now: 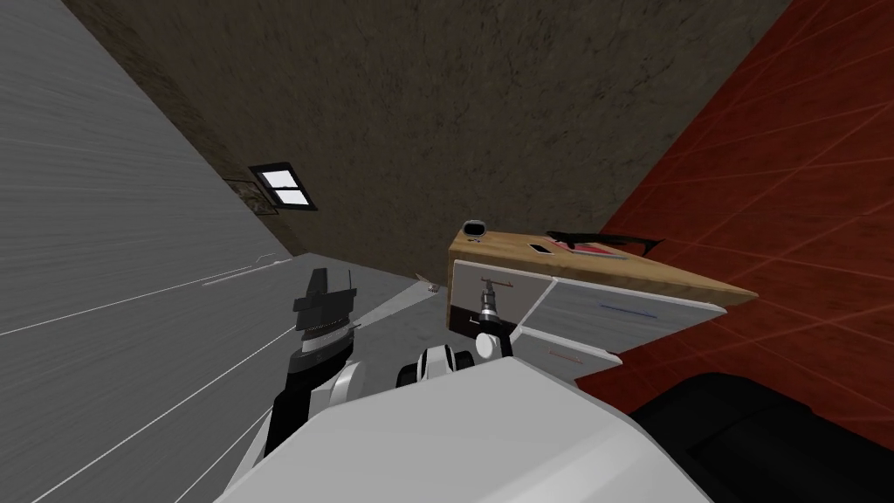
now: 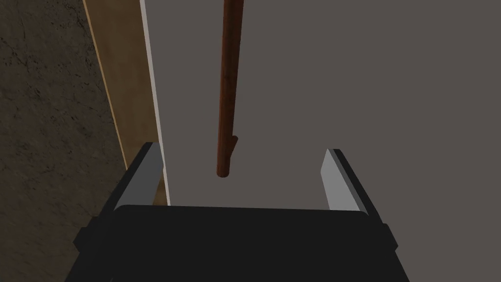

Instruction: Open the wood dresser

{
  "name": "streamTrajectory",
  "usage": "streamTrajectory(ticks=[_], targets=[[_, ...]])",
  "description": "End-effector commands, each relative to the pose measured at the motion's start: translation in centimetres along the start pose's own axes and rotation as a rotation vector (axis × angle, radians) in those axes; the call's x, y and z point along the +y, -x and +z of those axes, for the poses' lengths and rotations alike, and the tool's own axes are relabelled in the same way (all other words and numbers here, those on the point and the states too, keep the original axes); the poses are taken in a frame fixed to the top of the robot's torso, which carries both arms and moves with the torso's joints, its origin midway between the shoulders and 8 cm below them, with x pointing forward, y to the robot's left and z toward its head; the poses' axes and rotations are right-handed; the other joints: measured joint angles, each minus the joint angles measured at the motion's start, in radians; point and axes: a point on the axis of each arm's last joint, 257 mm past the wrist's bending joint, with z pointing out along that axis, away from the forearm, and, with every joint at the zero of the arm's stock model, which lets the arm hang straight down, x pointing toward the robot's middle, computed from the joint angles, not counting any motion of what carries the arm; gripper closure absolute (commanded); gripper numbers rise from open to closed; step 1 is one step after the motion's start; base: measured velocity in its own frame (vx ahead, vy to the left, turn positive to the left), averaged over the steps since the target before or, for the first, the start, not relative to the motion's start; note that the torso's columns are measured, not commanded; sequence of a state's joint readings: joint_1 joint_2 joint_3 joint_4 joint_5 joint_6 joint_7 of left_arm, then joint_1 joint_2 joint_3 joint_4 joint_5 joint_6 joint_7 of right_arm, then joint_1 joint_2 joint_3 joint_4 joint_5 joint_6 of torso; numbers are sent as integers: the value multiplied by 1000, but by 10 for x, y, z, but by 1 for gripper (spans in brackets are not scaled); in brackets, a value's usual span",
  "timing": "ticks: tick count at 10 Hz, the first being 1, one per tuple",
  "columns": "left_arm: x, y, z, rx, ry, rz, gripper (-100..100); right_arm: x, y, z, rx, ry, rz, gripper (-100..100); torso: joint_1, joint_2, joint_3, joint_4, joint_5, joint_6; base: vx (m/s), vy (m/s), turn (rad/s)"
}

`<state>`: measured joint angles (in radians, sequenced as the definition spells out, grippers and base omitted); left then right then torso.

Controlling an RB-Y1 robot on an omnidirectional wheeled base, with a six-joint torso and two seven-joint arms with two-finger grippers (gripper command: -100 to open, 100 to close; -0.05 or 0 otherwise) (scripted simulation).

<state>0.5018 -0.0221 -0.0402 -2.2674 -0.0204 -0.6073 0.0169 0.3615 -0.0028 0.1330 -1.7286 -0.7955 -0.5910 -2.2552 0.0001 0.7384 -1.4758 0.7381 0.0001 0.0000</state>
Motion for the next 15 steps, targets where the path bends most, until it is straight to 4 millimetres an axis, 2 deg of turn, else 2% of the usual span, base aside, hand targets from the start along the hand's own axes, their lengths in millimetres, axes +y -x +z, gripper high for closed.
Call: streamTrajectory(ticks=[1, 3, 4, 5, 7, 15], targets=[[0, 0, 0, 0, 0, 0, 0, 1, 4, -1, 14, 11, 34, -100, 0, 0, 0, 0, 0, 0, 0, 0, 0], [0, 0, 0, 0, 0, 0, 0, -8, 12, 7, 1, 12, 40, -100, -1, -3, -1, -1, 0, 0, 66, -34, -68], [0, 0, 0, 0, 0, 0, 0, -6, 11, 6, 6, 12, 41, -100, -2, -4, -2, -1, -1, 0, 38, -24, -4], [0, 0, 0, 0, 0, 0, 0, 0, 5, 0, 13, 13, 38, 100, 0, 0, 0, 0, 0, 0, -43, 33, 98], [0, 0, 0, 0, 0, 0, 0, -9, 11, 6, 5, 3, 41, 100, -1, -2, 1, -6, -4, -1, -60, 37, -25], [0, 0, 0, 0, 0, 0, 0, -10, 19, 2, -15, 17, 41, 100, 0, -1, 0, -3, -2, 0, -150, 72, -27]])
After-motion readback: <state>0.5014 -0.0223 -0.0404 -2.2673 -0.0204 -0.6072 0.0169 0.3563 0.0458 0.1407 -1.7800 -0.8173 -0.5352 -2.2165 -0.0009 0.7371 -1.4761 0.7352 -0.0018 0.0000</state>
